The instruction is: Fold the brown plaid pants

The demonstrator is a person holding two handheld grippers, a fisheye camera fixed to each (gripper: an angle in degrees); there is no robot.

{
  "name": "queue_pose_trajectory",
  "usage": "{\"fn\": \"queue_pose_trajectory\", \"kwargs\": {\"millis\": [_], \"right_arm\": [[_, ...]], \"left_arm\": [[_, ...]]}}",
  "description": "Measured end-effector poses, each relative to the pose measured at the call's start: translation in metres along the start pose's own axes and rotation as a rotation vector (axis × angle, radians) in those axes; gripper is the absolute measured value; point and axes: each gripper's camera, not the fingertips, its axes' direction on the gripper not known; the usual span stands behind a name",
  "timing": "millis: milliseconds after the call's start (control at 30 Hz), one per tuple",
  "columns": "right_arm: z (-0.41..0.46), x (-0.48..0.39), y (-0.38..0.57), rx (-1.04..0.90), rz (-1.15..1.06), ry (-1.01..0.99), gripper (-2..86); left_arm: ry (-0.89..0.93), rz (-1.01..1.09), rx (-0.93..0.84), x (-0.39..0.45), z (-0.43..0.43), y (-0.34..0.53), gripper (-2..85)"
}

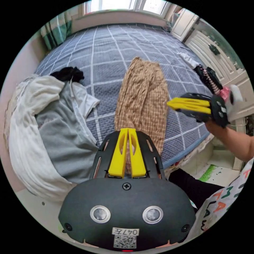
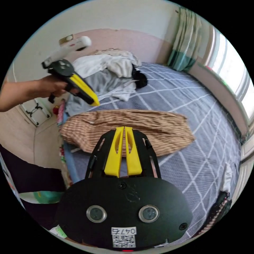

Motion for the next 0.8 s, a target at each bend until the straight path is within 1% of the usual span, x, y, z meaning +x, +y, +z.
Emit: {"fn": "queue_pose_trajectory", "kwargs": {"millis": [67,133,167,233,333,433,533,667,700,800], "right_arm": [[0.001,0.044,0.007,-0.017,0.046,0.09,0.0],[0.015,0.105,0.017,-0.069,0.131,0.154,1.0],[0.019,0.122,0.02,-0.079,0.172,0.152,1.4],[0.037,0.181,0.031,-0.126,0.348,0.077,2.8],[0.045,0.226,0.049,-0.099,0.536,0.096,5.4],[0.055,0.249,0.057,-0.104,0.61,0.115,7.5],[0.066,0.266,0.059,-0.109,0.653,0.084,8.1],[0.078,0.274,0.06,-0.137,0.7,0.029,5.8],[0.081,0.274,0.061,-0.141,0.727,0.014,4.5],[0.072,0.268,0.059,-0.097,0.754,-0.006,1.4]], "left_arm": [[0.124,0.075,0.05,0.021,-0.006,-0.024,-0.8],[0.168,0.111,0.065,0.041,0.006,-0.044,-0.8],[0.125,0.112,0.071,0.055,0.017,-0.055,-0.7],[0.036,0.108,0.069,0.072,0.036,-0.069,-0.7],[-0.026,0.11,0.037,0.087,0.068,-0.087,-0.3],[-0.021,0.105,-0.046,0.09,0.091,-0.096,0.1],[-0.007,0.063,0.014,0.083,0.078,-0.097,-0.1],[-0.129,0.018,0.097,0.069,0.063,-0.104,-0.6],[-0.129,0.007,0.089,0.065,0.065,-0.105,-0.6],[-0.08,-0.078,-0.017,0.045,0.093,-0.108,-0.6]]}}
